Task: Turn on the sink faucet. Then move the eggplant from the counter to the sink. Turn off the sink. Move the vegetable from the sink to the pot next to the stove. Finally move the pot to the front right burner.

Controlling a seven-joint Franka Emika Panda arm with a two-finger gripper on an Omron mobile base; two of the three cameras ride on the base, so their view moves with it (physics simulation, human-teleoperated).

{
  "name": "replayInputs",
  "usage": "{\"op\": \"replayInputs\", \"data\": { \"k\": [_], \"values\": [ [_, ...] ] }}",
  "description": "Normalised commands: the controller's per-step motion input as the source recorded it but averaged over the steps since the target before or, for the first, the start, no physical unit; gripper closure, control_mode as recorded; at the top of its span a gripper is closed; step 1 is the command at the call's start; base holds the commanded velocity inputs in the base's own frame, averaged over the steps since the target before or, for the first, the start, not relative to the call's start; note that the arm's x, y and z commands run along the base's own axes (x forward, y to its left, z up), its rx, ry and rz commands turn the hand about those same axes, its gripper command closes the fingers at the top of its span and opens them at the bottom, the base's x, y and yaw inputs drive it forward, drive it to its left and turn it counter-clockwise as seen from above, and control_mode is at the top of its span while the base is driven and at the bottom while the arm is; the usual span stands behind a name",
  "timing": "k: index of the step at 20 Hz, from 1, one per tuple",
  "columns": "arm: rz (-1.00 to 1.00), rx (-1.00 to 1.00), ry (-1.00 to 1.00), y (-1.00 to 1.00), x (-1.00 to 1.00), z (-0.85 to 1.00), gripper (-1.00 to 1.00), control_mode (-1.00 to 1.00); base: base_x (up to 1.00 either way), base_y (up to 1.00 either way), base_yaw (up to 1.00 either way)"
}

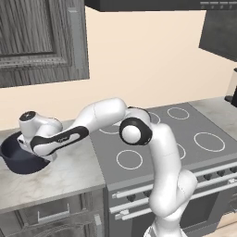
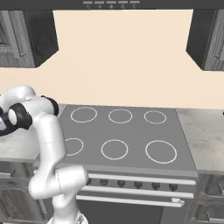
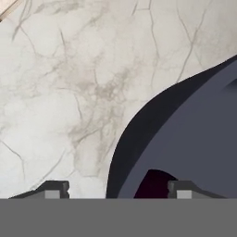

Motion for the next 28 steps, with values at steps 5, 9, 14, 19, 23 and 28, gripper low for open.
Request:
{"op": "replayInputs", "data": {
  "k": [5,9,14,19,23,28],
  "values": [
    [0.00,-0.01,0.01,0.00,-0.03,-0.36,1.00,-1.00,0.00,0.00,0.00],
    [-0.01,0.00,-0.01,-0.01,-0.12,-0.18,1.00,-1.00,0.00,0.00,0.00],
    [-0.08,0.00,-0.07,-0.18,-0.39,0.00,1.00,-1.00,0.00,0.00,0.00],
    [-0.10,0.00,-0.14,-0.39,-0.53,0.07,1.00,-1.00,0.00,0.00,0.00],
    [-0.15,0.01,-0.19,-0.65,-0.59,0.27,1.00,-1.00,0.00,0.00,0.00],
    [-0.21,0.04,-0.14,-0.74,-0.38,0.47,1.00,-1.00,0.00,0.00,0.00]
  ]
}}
